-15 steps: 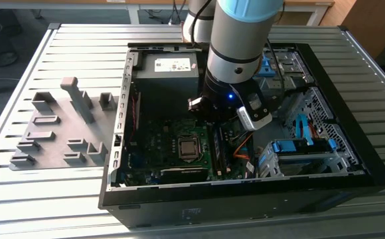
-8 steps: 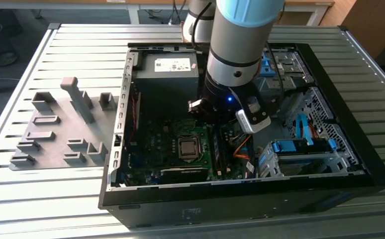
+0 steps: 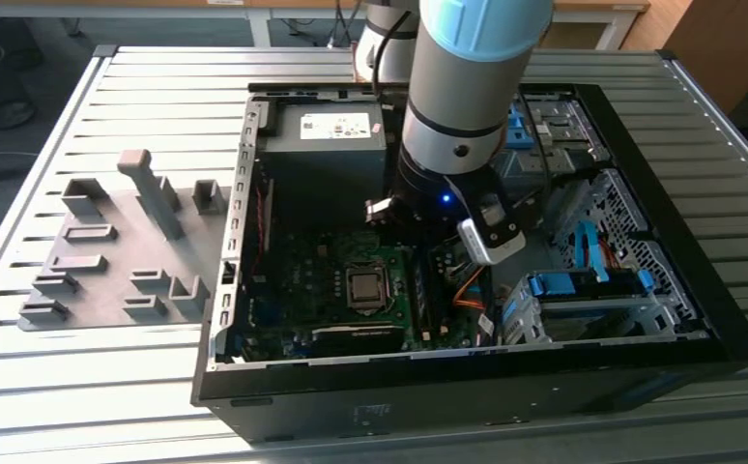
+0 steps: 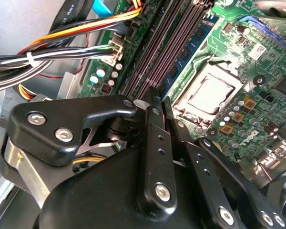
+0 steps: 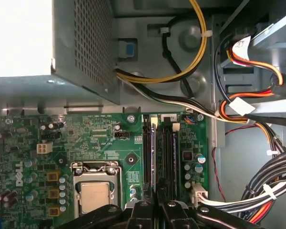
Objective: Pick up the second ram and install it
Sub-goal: 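Insert the second ram into the second slot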
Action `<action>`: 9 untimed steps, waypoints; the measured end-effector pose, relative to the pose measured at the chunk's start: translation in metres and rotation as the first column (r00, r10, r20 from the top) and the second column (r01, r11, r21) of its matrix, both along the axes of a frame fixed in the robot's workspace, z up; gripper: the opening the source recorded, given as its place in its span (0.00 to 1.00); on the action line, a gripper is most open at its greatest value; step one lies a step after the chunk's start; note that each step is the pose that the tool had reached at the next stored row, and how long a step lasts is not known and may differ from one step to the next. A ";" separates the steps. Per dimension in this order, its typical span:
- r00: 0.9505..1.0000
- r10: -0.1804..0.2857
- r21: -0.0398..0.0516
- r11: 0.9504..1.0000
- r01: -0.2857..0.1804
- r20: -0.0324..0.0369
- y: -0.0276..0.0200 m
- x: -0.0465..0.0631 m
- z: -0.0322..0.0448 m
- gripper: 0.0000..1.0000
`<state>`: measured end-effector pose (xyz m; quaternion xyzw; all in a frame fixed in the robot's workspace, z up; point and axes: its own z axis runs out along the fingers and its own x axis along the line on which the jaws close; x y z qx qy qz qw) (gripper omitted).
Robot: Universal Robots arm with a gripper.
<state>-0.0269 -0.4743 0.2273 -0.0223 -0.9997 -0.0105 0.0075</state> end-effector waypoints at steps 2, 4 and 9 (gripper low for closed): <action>1.000 0.000 0.000 1.000 0.000 0.000 -0.0009 0.000 -0.0020 0.14; 1.000 0.000 0.000 1.000 0.000 0.000 -0.0019 0.000 -0.0035 0.14; 1.000 0.000 0.000 1.000 0.000 0.000 -0.0039 0.000 -0.0069 0.14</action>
